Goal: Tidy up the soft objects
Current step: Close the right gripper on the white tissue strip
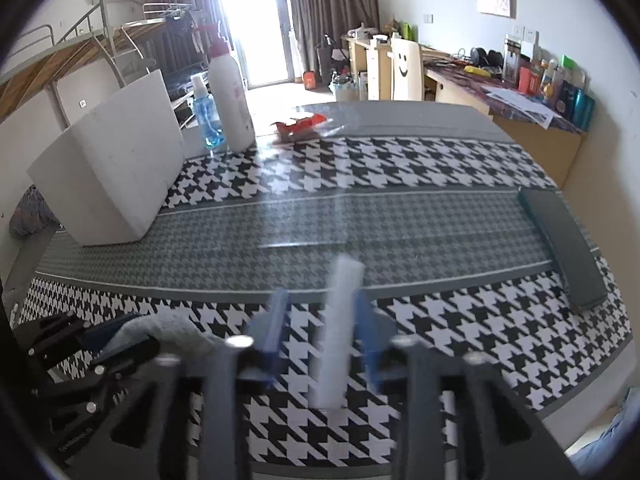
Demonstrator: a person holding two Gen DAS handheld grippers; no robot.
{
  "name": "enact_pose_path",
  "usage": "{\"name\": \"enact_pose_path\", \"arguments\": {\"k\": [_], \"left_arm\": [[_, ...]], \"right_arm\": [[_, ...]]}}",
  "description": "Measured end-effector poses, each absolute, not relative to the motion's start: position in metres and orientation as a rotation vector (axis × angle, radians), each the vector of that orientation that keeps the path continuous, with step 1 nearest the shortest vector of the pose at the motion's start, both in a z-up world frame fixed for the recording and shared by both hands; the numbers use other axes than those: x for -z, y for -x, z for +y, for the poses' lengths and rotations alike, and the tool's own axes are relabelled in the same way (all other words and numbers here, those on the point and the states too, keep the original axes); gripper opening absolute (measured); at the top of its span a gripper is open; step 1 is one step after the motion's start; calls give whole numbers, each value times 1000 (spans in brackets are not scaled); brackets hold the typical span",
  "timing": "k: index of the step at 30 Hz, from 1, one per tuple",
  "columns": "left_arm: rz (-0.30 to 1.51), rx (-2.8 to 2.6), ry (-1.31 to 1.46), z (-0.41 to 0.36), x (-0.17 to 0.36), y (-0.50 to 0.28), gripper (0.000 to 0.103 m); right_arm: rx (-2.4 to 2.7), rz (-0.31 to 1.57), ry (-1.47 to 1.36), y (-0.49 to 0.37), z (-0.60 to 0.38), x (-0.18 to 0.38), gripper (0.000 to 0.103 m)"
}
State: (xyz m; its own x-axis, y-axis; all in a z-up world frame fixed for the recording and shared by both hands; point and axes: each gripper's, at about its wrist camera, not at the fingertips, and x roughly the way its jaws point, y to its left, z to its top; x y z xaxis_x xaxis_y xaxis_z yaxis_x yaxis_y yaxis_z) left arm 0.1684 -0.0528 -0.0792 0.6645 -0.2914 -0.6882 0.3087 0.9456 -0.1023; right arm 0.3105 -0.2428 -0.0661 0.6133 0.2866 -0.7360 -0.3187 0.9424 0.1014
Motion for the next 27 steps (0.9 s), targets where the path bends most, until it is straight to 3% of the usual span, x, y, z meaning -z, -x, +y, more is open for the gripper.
{"name": "enact_pose_path", "arguments": {"k": [5,7,13,22,27], "left_arm": [[779,336,-19,-53,80,-169,29],[779,340,-16,-52,80,-169,43],[775,353,-23,-56,81,-167,64],[801,356,-35,-64,87,-171,64],[813,353,-33,-65,89,-174,64]], "right_arm": [[-340,835,46,-302,-243,71,56],[-307,835,55,-300,-245,74,56],[-238,831,40,-299,-263,79,56],[-180,867,26,-307,-282,91,55],[-161,880,41,-308,-281,96,38]]}}
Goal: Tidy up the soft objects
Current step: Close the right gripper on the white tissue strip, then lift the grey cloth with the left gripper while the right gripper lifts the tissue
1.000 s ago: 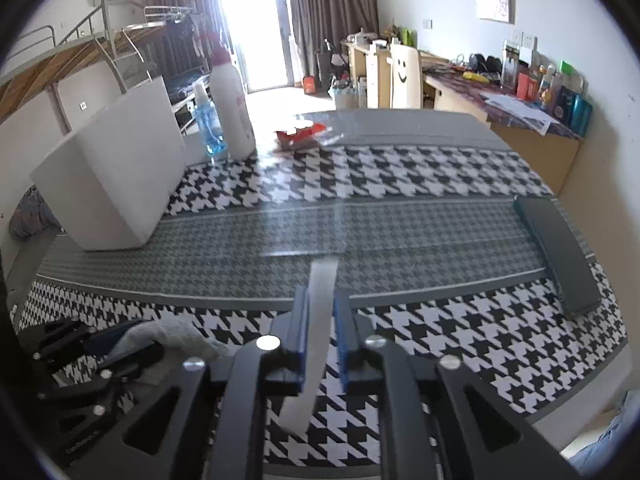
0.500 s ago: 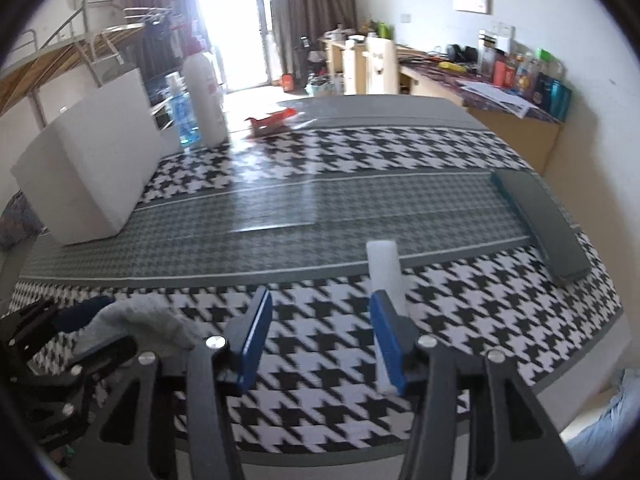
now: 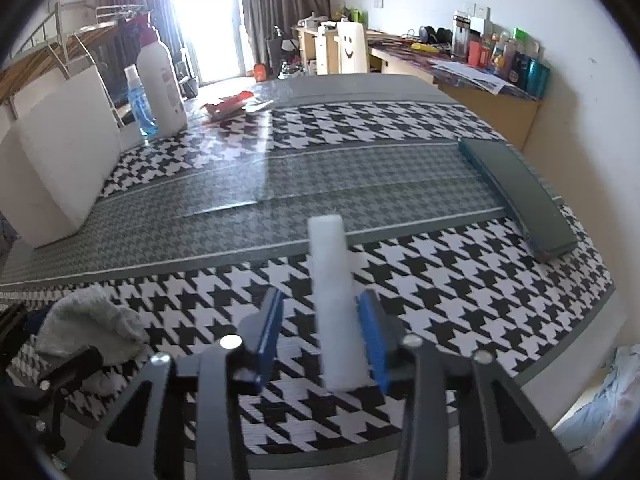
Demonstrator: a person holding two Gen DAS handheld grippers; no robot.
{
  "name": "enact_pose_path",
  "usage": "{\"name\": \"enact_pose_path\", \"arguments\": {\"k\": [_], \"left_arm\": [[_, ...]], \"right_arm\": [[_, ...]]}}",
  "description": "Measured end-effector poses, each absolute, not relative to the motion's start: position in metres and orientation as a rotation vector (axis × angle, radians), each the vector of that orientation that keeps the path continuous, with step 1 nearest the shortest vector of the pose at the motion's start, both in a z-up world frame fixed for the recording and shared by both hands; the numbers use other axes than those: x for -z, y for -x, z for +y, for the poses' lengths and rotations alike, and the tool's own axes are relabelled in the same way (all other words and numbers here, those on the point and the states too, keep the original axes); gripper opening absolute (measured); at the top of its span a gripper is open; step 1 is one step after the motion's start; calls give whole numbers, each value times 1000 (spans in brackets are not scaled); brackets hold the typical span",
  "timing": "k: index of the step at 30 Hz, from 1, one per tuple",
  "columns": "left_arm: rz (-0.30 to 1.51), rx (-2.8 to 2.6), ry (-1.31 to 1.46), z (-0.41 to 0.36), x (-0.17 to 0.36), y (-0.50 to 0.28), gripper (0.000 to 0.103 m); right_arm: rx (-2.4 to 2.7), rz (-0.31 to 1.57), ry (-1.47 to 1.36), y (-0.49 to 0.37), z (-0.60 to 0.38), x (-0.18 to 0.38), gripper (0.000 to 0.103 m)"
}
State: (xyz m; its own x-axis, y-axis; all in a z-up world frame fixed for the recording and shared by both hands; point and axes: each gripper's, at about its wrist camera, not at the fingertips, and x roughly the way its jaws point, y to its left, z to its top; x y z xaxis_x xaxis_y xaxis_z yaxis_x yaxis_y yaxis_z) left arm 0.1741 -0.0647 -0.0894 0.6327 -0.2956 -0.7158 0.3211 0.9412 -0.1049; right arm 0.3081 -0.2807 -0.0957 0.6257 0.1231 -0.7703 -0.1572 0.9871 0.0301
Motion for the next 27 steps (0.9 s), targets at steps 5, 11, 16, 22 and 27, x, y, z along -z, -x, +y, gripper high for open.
{"name": "enact_pose_path", "arguments": {"k": [5,11,16,22,27], "left_arm": [[813,359,-37,-68,91,-174,64],[811,365,-35,-70,91,-173,73],[821,350,-36,-70,94,-176,73],[826,316,-46,-68,97,-179,53],[822,305,-78,-71,97,-177,40]], "right_arm": [[-131,886,46,-310,-282,98,24],[-187,862,-37,-305,-291,89,14],[-246,807,-61,-295,-287,72,14],[-291,799,-57,-286,-276,70,14],[-317,795,-65,-283,-271,66,14]]}}
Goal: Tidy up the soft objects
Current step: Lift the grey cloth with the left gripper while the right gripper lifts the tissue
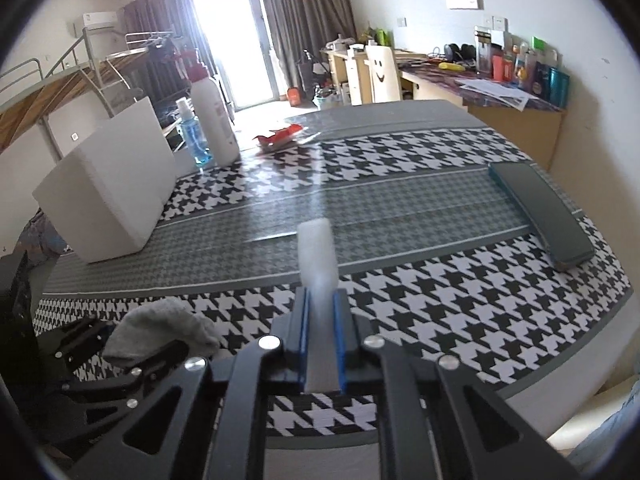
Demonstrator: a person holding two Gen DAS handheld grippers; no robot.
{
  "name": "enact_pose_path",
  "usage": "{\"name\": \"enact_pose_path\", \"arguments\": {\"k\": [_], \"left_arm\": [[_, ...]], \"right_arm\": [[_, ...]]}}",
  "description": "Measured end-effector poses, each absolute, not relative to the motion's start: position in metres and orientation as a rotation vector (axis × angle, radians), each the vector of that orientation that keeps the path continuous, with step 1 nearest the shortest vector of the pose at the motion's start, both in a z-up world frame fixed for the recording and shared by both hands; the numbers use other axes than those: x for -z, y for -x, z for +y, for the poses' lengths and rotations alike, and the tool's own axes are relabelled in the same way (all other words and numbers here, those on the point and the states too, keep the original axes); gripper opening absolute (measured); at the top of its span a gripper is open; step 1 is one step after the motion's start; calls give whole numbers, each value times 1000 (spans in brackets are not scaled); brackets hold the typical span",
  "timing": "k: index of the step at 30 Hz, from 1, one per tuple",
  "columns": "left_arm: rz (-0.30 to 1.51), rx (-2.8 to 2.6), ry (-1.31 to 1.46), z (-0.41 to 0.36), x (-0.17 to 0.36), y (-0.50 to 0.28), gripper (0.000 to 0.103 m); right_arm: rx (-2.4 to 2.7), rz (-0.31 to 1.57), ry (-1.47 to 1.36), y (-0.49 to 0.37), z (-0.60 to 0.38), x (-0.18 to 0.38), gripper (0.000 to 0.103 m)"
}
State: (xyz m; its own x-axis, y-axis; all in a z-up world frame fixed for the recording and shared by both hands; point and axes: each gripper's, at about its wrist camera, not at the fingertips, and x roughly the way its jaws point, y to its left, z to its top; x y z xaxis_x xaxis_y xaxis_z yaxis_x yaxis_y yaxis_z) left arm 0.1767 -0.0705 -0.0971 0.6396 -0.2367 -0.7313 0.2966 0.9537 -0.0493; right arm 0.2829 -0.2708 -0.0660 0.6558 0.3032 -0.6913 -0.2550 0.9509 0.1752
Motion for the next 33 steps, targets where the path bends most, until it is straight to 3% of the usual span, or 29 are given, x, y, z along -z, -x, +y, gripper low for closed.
{"name": "enact_pose_path", "arguments": {"k": [8,33], "left_arm": [[821,317,-92,-72,97,-173,19],[690,272,-99,-57,53,-170,17]], "right_arm": [[-333,787,-60,-281,-265,64,14],[-374,696,-37,-267,-248,36,14]]}}
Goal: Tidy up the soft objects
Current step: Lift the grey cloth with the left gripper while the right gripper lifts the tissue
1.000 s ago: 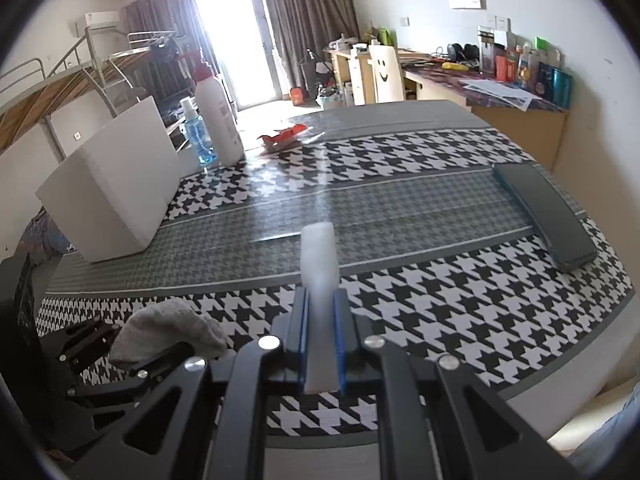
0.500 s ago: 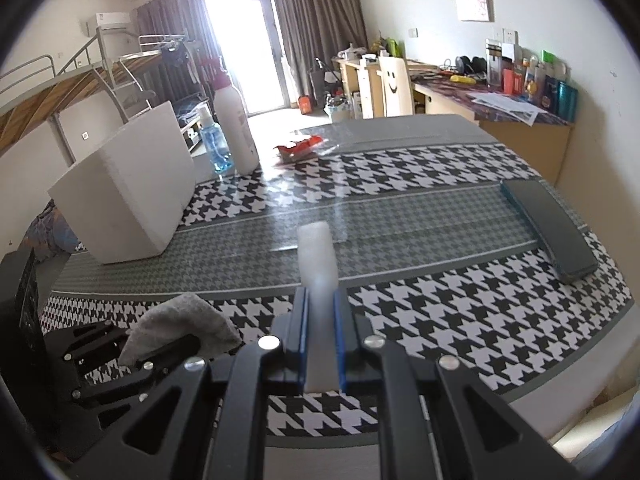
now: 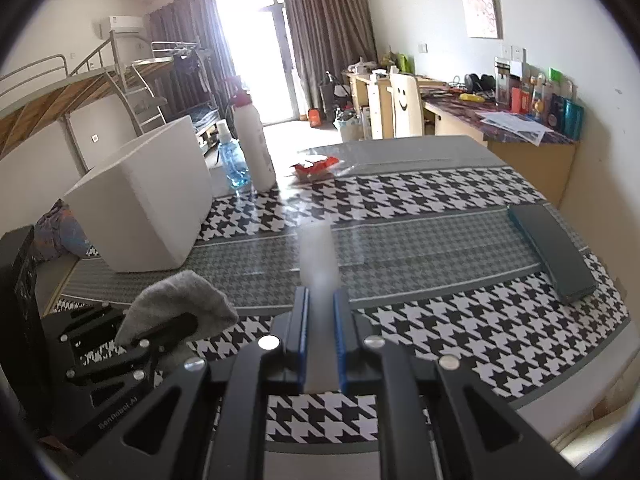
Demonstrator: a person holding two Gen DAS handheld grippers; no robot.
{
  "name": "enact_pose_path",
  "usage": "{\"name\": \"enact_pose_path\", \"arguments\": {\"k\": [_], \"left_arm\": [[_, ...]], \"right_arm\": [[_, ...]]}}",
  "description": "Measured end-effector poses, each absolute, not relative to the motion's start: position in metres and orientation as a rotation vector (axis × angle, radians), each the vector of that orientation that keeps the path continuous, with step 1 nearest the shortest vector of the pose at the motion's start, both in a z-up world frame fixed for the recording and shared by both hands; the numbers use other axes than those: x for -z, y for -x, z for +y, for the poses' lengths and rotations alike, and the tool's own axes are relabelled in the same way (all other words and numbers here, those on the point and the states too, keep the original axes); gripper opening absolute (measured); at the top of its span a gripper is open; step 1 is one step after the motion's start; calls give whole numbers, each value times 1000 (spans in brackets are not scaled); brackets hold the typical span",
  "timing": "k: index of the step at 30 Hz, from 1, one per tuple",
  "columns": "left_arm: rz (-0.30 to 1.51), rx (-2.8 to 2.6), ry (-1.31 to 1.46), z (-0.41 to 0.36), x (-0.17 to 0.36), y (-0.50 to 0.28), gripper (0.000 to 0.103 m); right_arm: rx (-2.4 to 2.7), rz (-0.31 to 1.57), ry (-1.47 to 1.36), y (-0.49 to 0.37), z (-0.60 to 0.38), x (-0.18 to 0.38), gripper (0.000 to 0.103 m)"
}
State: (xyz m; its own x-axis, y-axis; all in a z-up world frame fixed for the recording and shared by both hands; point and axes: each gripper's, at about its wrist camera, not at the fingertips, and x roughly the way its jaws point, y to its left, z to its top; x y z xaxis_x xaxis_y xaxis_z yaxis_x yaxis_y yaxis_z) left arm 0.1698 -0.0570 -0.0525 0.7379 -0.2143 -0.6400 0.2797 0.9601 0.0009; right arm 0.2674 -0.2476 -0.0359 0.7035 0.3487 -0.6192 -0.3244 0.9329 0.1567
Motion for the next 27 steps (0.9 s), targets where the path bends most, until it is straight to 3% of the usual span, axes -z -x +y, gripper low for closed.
{"name": "enact_pose_path", "arguments": {"k": [27], "left_arm": [[556,213,-86,-36,7,-175,17]], "right_arm": [[-430,614,-29,-273,-227,10,14]]}}
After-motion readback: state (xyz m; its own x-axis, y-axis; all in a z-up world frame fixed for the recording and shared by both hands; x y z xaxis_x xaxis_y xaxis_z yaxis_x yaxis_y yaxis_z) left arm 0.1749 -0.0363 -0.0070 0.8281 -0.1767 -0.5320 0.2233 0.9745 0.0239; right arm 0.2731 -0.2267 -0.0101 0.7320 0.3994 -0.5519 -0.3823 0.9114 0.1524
